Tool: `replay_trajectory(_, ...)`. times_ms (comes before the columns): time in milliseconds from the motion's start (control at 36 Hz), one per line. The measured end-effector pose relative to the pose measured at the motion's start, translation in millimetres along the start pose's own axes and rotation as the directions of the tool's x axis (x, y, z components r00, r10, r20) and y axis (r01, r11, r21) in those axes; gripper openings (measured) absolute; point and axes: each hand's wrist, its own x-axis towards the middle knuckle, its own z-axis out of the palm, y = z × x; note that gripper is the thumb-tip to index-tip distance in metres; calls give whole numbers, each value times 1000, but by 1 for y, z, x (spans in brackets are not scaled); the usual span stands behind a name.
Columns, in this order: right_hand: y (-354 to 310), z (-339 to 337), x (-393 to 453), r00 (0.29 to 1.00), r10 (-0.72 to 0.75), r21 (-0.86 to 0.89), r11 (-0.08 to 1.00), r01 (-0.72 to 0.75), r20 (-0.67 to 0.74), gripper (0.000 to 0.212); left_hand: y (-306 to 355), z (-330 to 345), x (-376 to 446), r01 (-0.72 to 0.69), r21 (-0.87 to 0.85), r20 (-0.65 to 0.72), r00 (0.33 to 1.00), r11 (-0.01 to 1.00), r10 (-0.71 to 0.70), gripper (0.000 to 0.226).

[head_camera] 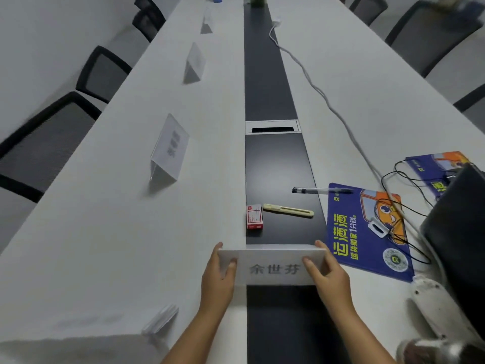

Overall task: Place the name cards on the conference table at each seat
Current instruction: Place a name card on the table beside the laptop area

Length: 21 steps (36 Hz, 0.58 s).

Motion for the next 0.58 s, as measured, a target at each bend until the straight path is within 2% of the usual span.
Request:
replay_trajectory(167, 8, 3, 3, 1000, -1, 34, 999, 1, 9, 59, 1, 4, 4, -2, 22, -40, 999, 1000, 2, 60)
replay_trajectory(250, 21, 4, 1, 998, 44, 61, 997, -40, -54, 62, -5, 9, 2, 28, 31, -76, 997, 999, -26, 63)
replay_trajectory(333, 35, 3, -5, 992, 27, -27, 999, -30, -123, 53, -17, 14, -5, 74, 21, -117, 991, 997, -71, 55)
replay_trajectory(472, 47, 4, -9, 989, -79, -162, 985, 58, -127, 25, -28, 14, -12, 111, 8, -186, 977, 994, -108, 37)
replay_trajectory(583, 50, 6, -1, 987, -86, -194, 979, 60, -132, 24, -28, 12, -8, 116, -4, -209, 971, 993, -115, 32)
